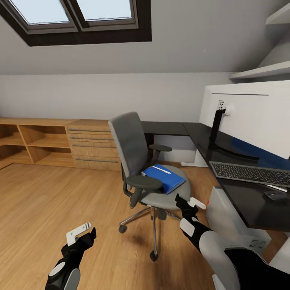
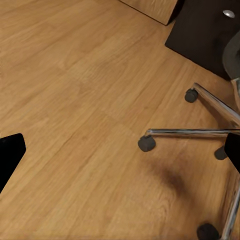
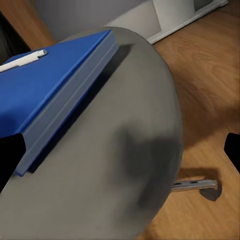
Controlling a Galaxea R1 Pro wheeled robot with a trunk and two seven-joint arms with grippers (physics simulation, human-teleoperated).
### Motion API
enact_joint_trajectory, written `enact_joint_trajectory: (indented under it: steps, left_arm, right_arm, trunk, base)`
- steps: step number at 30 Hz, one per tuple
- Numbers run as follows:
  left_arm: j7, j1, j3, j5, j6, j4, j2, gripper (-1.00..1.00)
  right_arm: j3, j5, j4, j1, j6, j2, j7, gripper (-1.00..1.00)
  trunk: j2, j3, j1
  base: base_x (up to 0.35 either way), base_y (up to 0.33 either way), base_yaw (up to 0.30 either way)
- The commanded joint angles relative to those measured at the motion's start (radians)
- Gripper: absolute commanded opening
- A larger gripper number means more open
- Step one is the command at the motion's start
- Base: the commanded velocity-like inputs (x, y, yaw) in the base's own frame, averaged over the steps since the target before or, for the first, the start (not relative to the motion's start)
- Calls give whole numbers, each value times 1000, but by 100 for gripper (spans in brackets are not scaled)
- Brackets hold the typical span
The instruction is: In the bedroom, organize the workspace by keeping the computer under the desk, ensuring the monitor is on the desk, placing the keyboard on the desk next to the monitor, placing the mouse on the desk next to the keyboard, moving the folder from the swivel chair onto the desk next to the mouse, stacking the notebook on top of the folder with the pen on top of the notebook, and positioning the swivel chair next to the desk.
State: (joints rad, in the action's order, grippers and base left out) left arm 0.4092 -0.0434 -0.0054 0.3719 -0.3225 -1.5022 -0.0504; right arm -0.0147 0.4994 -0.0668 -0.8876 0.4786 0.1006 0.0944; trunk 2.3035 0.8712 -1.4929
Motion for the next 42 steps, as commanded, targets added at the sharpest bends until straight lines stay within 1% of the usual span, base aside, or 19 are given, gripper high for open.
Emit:
enact_joint_trajectory:
  steps: [1,3,11,12,15,20,23,25,26,27,28,29,30,31,32,34,35,38,42]
  left_arm:
    - [7,-1,-1,8,-3,-1,0,100]
    - [7,-1,-2,9,-4,-1,0,100]
    - [7,-1,-5,9,-6,3,0,100]
    - [8,-1,-5,9,-6,3,-1,100]
    - [8,-1,-5,9,-6,3,0,100]
    - [7,-1,-6,9,-6,3,0,100]
    - [7,-1,-6,8,-8,3,0,100]
    - [8,-1,-8,8,-10,3,0,100]
    - [7,-1,-8,8,-10,3,0,100]
    - [8,-1,-8,8,-10,3,0,100]
    - [7,-1,-8,8,-11,3,0,100]
    - [7,-1,-8,8,-11,3,0,100]
    - [7,-1,-8,7,-11,3,0,100]
    - [7,-1,-8,7,-11,3,0,100]
    - [7,-1,-7,7,-11,3,0,100]
    - [7,-1,-7,7,-11,3,0,100]
    - [7,-1,-8,7,-11,4,0,100]
    - [7,-1,-8,7,-11,5,-1,100]
    - [6,-1,-12,6,-11,9,-1,100]
  right_arm:
    - [-1,-4,0,-1,2,0,5,100]
    - [-2,-3,0,-1,2,0,5,100]
    - [-4,-4,-1,-1,2,-6,5,100]
    - [-2,-4,1,-1,54,-7,5,100]
    - [-2,-3,3,-1,111,-5,6,100]
    - [-5,-1,0,-1,134,-11,10,100]
    - [-8,0,-18,-1,128,-38,13,100]
    - [-13,10,-51,-1,84,-61,19,100]
    - [-15,18,-62,-1,65,-66,20,100]
    - [-19,27,-74,-1,43,-71,20,100]
    - [-26,53,-98,-2,-5,-81,21,100]
    - [-29,69,-110,-2,-31,-86,21,100]
    - [-36,108,-128,-2,-79,-97,22,100]
    - [-38,130,-134,-2,-99,-103,22,100]
    - [-42,178,-143,-2,-129,-114,20,100]
    - [-44,226,-149,-2,-148,-123,18,100]
    - [-45,265,-152,-2,-158,-128,15,100]
    - [-44,309,-154,-2,-163,-133,9,100]
    - [-44,333,-153,-2,-160,-135,-18,100]
  trunk:
    - [0,1,0]
    - [0,1,0]
    - [56,26,-30]
    - [63,29,-34]
    - [84,39,-46]
    - [119,54,-65]
    - [140,64,-76]
    - [154,70,-84]
    - [161,73,-88]
    - [168,76,-92]
    - [175,79,-96]
    - [182,82,-99]
    - [189,86,-103]
    - [196,89,-107]
    - [197,93,-108]
    - [197,96,-108]
    - [197,96,-108]
    - [197,96,-108]
    - [197,96,-108]
  base:
    - [0,0,0]
    - [0,0,0]
    - [0,0,0]
    - [0,0,0]
    - [0,0,0]
    - [0,0,0]
    - [0,0,0]
    - [0,0,0]
    - [0,0,0]
    - [0,0,0]
    - [0,0,0]
    - [0,0,0]
    - [0,0,0]
    - [0,0,0]
    - [0,0,0]
    - [0,0,0]
    - [0,0,0]
    - [0,0,0]
    - [0,0,0]
